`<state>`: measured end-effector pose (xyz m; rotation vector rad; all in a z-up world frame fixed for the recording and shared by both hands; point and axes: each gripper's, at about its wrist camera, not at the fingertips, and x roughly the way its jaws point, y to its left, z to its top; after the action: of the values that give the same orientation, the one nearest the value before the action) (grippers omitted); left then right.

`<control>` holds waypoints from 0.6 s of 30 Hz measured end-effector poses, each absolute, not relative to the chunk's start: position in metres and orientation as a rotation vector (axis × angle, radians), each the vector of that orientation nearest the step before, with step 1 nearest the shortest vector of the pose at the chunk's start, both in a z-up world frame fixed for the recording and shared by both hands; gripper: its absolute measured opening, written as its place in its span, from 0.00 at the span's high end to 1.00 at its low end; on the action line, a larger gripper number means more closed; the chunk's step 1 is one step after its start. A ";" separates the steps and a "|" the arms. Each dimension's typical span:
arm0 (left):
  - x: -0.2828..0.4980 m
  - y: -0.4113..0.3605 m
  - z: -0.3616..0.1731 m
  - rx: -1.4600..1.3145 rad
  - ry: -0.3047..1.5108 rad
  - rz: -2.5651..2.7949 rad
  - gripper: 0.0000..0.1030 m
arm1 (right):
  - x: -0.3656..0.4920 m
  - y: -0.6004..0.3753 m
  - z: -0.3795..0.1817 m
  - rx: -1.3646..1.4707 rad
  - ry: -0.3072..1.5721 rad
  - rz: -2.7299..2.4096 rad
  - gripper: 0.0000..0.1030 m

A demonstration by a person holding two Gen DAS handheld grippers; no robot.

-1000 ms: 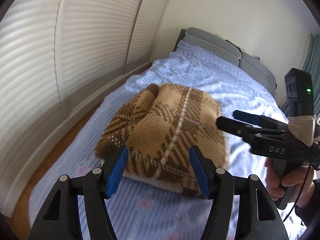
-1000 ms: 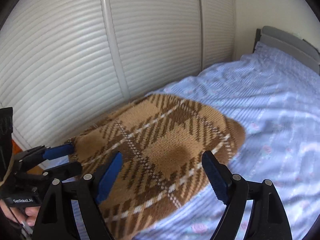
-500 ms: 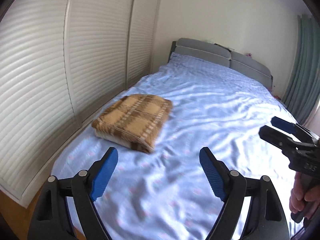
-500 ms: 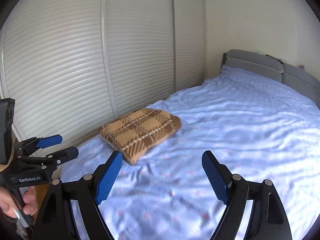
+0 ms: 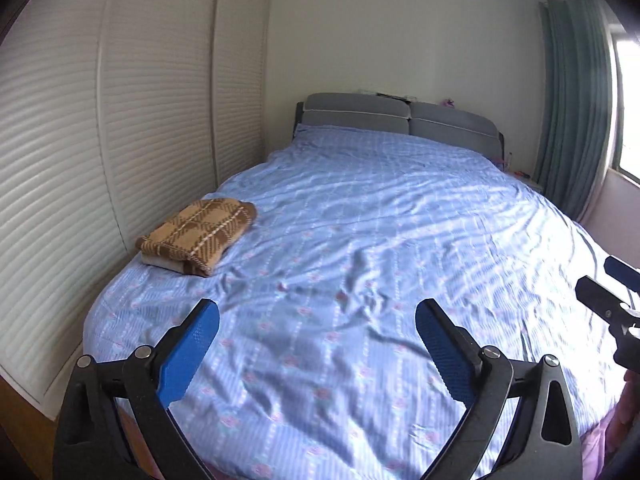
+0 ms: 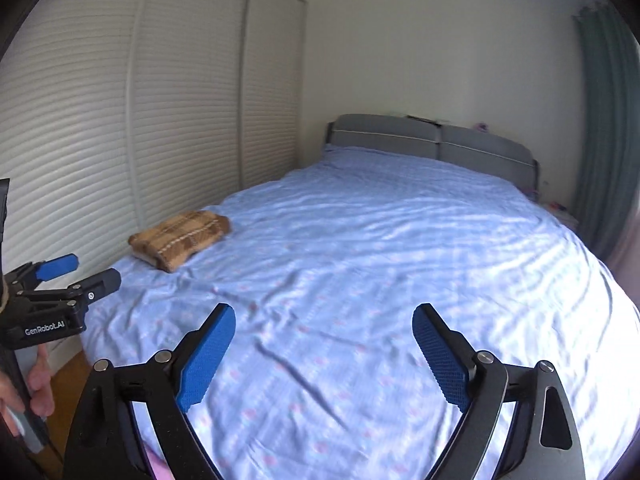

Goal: Fold small clothes

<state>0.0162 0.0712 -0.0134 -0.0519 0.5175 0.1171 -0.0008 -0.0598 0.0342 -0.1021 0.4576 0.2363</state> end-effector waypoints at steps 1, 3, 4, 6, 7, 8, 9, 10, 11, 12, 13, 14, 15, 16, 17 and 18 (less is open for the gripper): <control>0.014 0.061 -0.014 -0.035 0.520 0.109 0.03 | -0.008 -0.070 0.032 -0.099 0.456 0.206 0.10; 0.008 0.045 -0.016 -0.005 0.516 0.098 0.03 | -0.020 -0.088 0.027 -0.092 0.452 0.141 0.10; 0.004 0.038 -0.017 0.009 0.509 0.096 0.03 | -0.027 -0.097 0.026 -0.082 0.450 0.118 0.10; -0.004 0.027 -0.019 0.026 0.494 0.084 0.02 | -0.038 -0.113 0.022 -0.064 0.446 0.075 0.09; -0.007 0.024 -0.020 0.029 0.489 0.079 0.01 | -0.045 -0.120 0.021 -0.060 0.441 0.050 0.09; -0.010 0.020 -0.022 0.032 0.483 0.076 0.01 | -0.049 -0.125 0.020 -0.058 0.435 0.025 0.09; -0.012 0.016 -0.023 0.035 0.479 0.074 0.01 | -0.053 -0.130 0.018 -0.055 0.431 0.003 0.09; -0.015 0.014 -0.024 0.037 0.477 0.072 0.01 | -0.057 -0.135 0.017 -0.050 0.430 -0.015 0.09; -0.017 0.012 -0.024 0.037 0.473 0.070 0.01 | -0.061 -0.140 0.016 -0.043 0.429 -0.029 0.09; -0.019 0.010 -0.024 0.040 0.470 0.069 0.01 | -0.064 -0.144 0.015 -0.038 0.430 -0.040 0.09; -0.020 0.009 -0.024 0.048 0.469 0.071 0.01 | -0.067 -0.148 0.014 -0.034 0.434 -0.053 0.09; -0.021 0.009 -0.024 0.051 0.469 0.074 0.01 | -0.070 -0.151 0.013 -0.033 0.439 -0.064 0.09; -0.023 0.009 -0.023 0.049 0.466 0.079 0.01 | -0.072 -0.152 0.011 -0.033 0.445 -0.074 0.09; -0.025 0.009 -0.023 0.046 0.465 0.081 0.01 | -0.076 -0.155 0.010 -0.031 0.447 -0.081 0.09; -0.027 0.009 -0.022 0.044 0.463 0.083 0.01 | -0.080 -0.159 0.009 -0.025 0.447 -0.087 0.09; -0.029 0.008 -0.022 0.050 0.463 0.086 0.01 | -0.083 -0.161 0.009 -0.018 0.449 -0.092 0.09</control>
<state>-0.0294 0.0081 -0.0219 0.0498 0.4633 0.0859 -0.0826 -0.1613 0.0090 -0.0184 0.4487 -0.0922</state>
